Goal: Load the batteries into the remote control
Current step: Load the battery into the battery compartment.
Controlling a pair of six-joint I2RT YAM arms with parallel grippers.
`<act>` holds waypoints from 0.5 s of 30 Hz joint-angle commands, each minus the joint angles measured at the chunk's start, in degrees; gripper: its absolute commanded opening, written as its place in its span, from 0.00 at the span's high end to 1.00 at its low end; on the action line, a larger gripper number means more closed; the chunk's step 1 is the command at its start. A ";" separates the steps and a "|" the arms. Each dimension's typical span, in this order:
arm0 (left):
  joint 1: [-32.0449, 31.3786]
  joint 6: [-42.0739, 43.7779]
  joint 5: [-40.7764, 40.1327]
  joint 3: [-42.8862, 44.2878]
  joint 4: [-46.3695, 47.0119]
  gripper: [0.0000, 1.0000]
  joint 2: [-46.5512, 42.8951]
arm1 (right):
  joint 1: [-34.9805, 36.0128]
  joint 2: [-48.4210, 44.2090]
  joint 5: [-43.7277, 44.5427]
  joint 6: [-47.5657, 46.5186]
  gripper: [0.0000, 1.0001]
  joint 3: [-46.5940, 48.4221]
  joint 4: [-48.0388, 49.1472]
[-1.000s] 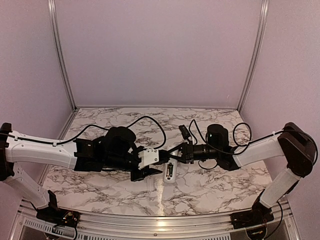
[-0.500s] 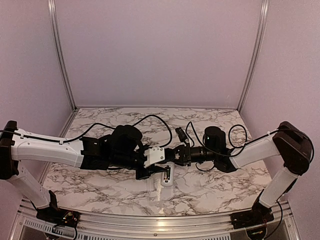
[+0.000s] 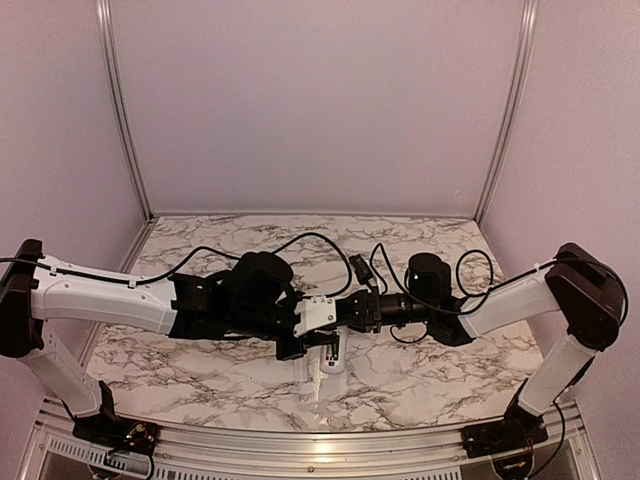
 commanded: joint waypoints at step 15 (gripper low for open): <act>-0.91 2.18 -0.97 2.65 -4.55 0.86 3.62 | 0.75 0.37 -0.47 0.16 1.00 2.43 2.38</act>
